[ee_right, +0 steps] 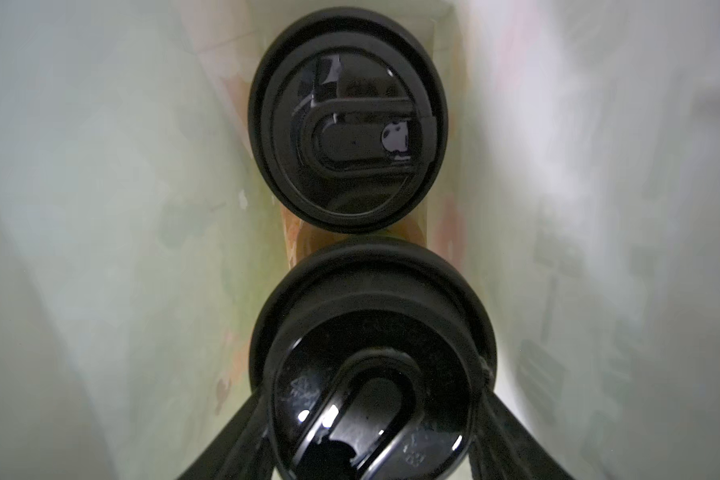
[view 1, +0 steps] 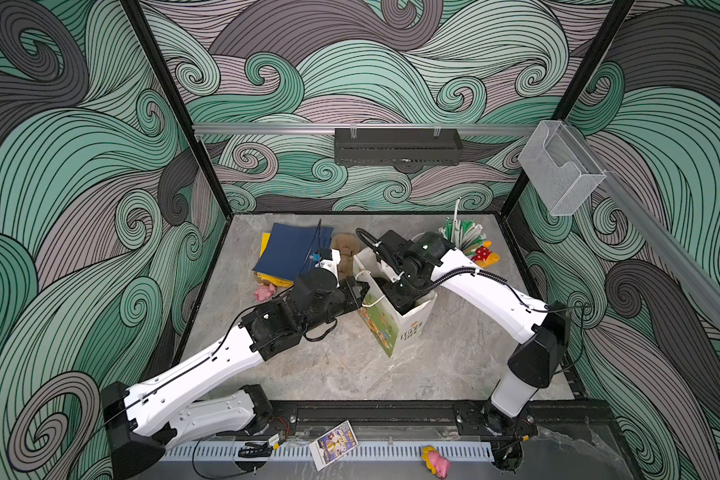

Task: Pack the takeout coffee
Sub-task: 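Push the green cup down into the bag beside the first cup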

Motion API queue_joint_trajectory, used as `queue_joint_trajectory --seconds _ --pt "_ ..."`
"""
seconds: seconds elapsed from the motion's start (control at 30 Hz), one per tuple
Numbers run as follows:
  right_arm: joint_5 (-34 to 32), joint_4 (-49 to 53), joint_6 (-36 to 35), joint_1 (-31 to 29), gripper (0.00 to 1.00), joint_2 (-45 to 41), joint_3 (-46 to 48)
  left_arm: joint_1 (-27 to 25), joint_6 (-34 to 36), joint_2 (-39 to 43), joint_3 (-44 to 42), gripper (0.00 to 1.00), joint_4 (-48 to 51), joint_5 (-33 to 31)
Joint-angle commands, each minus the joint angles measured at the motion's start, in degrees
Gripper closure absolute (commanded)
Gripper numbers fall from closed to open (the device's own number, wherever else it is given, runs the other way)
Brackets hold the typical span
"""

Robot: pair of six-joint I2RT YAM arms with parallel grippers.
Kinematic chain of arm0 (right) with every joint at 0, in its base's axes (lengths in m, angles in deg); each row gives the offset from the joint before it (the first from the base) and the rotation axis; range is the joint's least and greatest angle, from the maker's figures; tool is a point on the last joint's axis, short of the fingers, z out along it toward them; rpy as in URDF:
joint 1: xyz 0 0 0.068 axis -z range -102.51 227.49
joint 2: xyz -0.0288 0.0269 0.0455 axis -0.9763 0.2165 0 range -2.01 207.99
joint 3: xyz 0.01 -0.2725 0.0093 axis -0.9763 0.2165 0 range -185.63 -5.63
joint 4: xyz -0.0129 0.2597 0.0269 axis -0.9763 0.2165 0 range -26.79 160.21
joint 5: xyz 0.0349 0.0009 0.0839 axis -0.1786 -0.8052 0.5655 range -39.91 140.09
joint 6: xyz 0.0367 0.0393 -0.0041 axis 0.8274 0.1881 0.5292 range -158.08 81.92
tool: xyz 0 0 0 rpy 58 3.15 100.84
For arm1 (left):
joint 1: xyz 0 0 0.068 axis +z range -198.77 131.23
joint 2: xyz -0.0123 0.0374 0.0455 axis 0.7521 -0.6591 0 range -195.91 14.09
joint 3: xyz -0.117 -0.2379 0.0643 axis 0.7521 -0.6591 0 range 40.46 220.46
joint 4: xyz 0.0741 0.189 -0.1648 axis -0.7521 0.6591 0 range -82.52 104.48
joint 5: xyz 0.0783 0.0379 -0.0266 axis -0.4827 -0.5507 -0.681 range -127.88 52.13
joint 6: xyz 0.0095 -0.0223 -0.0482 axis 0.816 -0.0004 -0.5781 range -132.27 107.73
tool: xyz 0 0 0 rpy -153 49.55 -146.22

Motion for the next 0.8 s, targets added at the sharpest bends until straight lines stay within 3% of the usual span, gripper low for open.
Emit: queue_joint_trajectory --seconds 0.0,0.77 --pt "0.6 -1.5 -0.8 0.5 0.34 -0.2 1.2 0.4 -0.3 1.2 -0.1 1.0 -0.5 -0.7" --pt "2.0 -4.5 -1.5 1.3 0.34 0.8 6.1 0.4 -0.6 1.3 -0.4 1.0 -0.6 -0.9"
